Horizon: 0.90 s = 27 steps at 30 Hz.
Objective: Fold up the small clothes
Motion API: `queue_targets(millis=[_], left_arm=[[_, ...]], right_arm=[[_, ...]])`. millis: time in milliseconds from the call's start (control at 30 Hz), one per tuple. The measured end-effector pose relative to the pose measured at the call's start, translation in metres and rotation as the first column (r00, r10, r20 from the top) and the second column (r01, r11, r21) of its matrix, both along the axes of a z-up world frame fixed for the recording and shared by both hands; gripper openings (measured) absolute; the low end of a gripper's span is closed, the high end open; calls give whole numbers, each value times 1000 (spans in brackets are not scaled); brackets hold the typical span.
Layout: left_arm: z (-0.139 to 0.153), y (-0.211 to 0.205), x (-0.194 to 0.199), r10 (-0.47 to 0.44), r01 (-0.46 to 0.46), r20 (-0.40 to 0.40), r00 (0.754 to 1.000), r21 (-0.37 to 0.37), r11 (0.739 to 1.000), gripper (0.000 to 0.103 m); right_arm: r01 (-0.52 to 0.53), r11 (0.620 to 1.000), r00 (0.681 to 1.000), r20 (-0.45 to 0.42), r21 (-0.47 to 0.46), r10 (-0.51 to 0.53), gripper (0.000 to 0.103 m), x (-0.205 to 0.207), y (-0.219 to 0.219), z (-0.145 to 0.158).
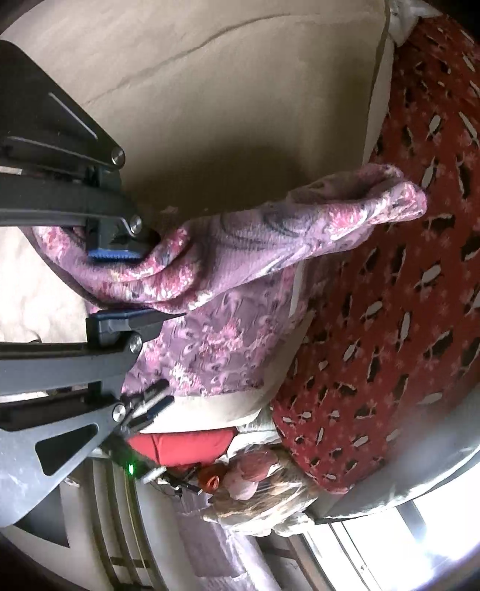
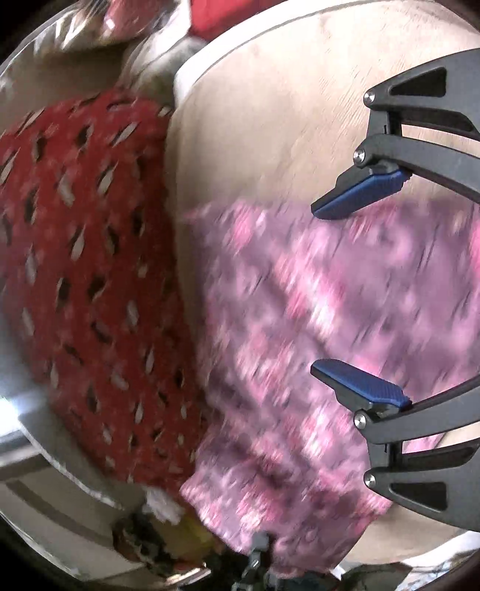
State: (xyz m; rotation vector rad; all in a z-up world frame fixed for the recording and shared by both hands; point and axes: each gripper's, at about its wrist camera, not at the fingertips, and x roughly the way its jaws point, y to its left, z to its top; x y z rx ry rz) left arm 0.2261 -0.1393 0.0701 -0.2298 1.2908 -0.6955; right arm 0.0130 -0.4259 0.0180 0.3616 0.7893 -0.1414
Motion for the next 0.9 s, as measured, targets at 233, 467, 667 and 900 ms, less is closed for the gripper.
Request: queue_targets(millis=[233, 467, 667, 900], left_arm=[[8, -30, -12, -10, 10, -21, 1000, 5, 1000, 16], [8, -76, -22, -43, 42, -50, 998, -25, 999, 12], [-19, -130, -32, -90, 90, -105, 990, -7, 996, 10], [-59, -165, -38, -103, 103, -199, 975, -9, 995, 9]], right_arm=[[17, 999, 1000, 9, 29, -17, 83, -12, -10, -30], [18, 999, 999, 35, 40, -19, 84, -13, -5, -32], [21, 999, 999, 44, 44, -23, 84, -18, -8, -33], [18, 997, 998, 65, 76, -23, 84, -21, -13, -34]])
